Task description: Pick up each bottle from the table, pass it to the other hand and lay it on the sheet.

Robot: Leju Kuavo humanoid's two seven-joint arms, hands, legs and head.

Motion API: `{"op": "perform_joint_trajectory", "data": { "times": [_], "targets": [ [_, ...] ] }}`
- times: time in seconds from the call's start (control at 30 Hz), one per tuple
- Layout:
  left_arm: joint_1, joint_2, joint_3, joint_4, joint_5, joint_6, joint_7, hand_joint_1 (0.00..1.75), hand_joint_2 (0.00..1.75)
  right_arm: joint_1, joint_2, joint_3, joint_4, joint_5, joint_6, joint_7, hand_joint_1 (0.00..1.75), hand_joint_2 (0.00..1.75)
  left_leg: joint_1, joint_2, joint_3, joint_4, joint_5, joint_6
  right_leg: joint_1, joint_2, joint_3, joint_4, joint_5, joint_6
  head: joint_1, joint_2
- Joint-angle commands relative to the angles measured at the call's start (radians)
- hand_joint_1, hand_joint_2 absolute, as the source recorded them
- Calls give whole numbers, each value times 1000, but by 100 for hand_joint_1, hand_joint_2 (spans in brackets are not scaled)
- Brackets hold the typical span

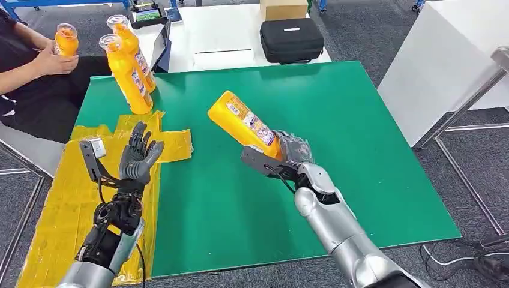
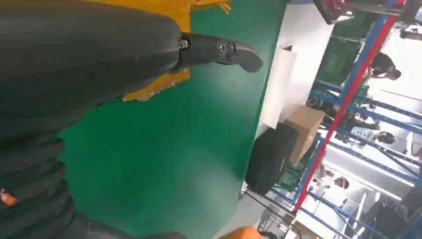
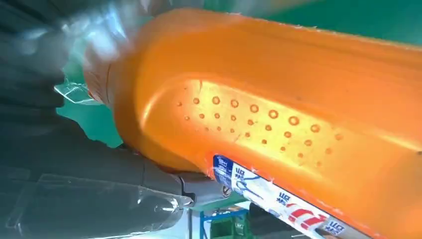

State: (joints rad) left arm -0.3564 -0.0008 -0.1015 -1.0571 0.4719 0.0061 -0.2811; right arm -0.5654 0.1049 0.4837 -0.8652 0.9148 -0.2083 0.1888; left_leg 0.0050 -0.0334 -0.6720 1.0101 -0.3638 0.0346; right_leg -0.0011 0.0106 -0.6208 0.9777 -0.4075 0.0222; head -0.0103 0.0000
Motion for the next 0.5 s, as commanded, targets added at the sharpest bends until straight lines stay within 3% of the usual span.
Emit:
{"op": "perform_joint_trajectory", "data": {
  "times": [0.03,0.27,0.37,0.5],
  "targets": [
    [-47,-11,34,146,132,-85,65,0,175,-42,-4,66,-14,-10,-21,9,175,175,-1,3,6,0,-3,-2,0,0,5,0,-3,0,0,0],
    [-40,-57,-31,135,240,-200,134,0,175,-70,31,100,13,-11,0,12,175,175,-1,2,3,1,-2,-1,0,0,3,1,-2,0,0,0],
    [-20,-70,-74,79,312,-234,174,0,175,-109,61,122,97,-9,-6,11,175,175,-1,4,7,2,-4,-2,0,-1,7,2,-4,0,0,0],
    [-12,-75,-127,40,458,-281,241,0,175,-148,93,142,185,-2,-19,7,175,175,0,2,1,0,-1,-1,0,1,1,0,-1,0,0,0]
  ]
}}
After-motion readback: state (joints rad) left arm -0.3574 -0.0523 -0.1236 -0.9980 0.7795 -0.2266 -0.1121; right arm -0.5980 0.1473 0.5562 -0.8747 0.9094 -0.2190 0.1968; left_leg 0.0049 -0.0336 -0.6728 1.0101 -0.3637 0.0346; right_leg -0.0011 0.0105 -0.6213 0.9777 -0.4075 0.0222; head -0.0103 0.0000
